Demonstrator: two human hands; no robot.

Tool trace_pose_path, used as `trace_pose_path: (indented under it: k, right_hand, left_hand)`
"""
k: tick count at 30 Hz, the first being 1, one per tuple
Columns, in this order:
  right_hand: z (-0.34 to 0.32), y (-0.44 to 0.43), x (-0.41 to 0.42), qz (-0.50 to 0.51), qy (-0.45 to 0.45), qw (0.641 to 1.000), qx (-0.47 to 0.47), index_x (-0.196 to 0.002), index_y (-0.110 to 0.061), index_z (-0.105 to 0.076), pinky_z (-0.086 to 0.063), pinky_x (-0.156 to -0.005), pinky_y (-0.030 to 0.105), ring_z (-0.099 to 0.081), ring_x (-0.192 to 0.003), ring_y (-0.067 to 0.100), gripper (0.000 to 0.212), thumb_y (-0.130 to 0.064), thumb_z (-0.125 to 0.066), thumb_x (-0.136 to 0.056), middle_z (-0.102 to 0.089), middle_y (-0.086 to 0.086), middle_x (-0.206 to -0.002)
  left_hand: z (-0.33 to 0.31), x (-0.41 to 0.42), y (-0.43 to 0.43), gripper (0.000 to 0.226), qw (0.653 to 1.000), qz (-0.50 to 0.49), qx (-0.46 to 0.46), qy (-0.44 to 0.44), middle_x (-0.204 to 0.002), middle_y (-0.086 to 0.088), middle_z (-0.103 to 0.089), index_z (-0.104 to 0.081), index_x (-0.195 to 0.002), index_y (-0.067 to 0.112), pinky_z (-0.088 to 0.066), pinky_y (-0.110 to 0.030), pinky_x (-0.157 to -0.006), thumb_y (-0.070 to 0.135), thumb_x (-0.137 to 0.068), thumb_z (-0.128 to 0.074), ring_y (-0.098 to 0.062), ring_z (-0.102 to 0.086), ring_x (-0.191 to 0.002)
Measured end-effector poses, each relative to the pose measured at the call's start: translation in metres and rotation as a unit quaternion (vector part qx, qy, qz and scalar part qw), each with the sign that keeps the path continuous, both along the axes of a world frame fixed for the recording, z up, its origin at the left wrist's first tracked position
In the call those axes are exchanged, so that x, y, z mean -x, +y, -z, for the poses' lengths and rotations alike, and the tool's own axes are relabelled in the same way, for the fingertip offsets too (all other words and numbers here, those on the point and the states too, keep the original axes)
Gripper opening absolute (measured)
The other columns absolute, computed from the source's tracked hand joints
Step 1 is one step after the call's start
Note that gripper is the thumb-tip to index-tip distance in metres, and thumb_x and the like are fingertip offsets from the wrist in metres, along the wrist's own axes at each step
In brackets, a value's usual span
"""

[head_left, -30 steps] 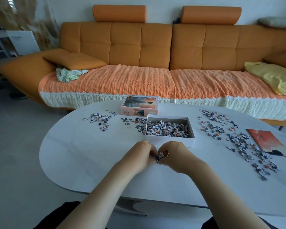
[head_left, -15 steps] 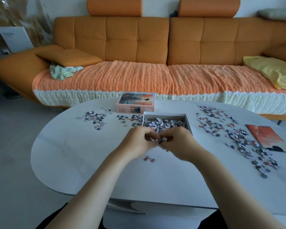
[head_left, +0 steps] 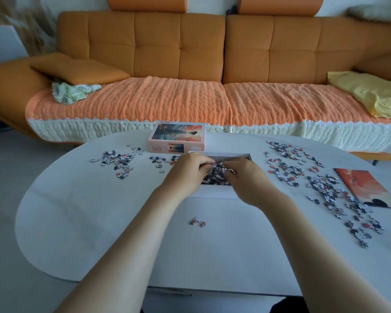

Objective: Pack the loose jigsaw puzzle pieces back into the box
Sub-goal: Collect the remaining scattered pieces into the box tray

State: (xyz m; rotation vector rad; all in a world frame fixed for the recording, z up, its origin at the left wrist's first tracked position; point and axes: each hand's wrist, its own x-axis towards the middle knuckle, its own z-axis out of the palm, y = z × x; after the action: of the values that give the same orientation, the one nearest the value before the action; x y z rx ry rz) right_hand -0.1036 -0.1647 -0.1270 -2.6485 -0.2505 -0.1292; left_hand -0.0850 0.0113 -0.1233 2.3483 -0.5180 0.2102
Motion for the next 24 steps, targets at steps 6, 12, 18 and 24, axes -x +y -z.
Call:
trace_pose_path:
  k: [6,12,18,24]
  right_hand:
    - [-0.006,0.003,0.01,-0.05,-0.027,0.998,-0.026,-0.113,-0.03,-0.07,-0.044,-0.079,0.026,-0.058,-0.098,0.014,0.03,-0.017,-0.049,-0.096,-0.065,-0.009,-0.107]
    - [0.001,0.002,0.016,-0.064,-0.02,0.997,0.042,-0.083,-0.021,-0.064,-0.046,-0.07,0.035,-0.055,-0.077,0.022,0.022,-0.022,-0.044,-0.095,-0.06,-0.003,-0.078]
    - [-0.007,0.008,0.032,-0.097,-0.121,0.988,-0.02,-0.101,-0.031,-0.074,-0.046,-0.073,0.024,-0.054,-0.08,0.002,0.024,-0.016,-0.062,-0.087,-0.063,-0.013,-0.09]
    - [-0.006,0.023,0.056,-0.133,0.039,0.989,0.04,-0.101,-0.037,-0.072,-0.047,-0.072,0.021,-0.052,-0.069,-0.002,0.018,-0.036,-0.069,-0.082,-0.066,-0.017,-0.09]
  left_hand:
    - [0.012,0.003,0.006,0.027,0.982,0.032,-0.181,-0.035,-0.088,0.004,-0.066,-0.071,-0.087,0.02,-0.043,-0.037,-0.09,0.022,-0.096,-0.046,-0.018,-0.058,-0.086]
    - [0.009,0.015,0.014,0.026,0.993,0.054,-0.107,0.002,-0.115,0.008,-0.065,-0.071,-0.111,0.023,-0.042,-0.033,-0.1,0.021,-0.096,-0.05,-0.014,-0.057,-0.109]
    - [0.001,0.037,0.029,0.012,0.995,0.037,-0.053,-0.075,-0.095,0.015,-0.057,-0.07,-0.09,0.027,-0.048,-0.03,-0.075,0.017,-0.087,-0.064,-0.008,-0.053,-0.088]
    - [0.003,0.057,0.047,0.012,0.985,0.061,-0.13,0.093,-0.088,0.018,-0.061,-0.068,-0.084,0.039,-0.053,-0.031,-0.073,0.027,-0.082,-0.066,-0.002,-0.058,-0.075]
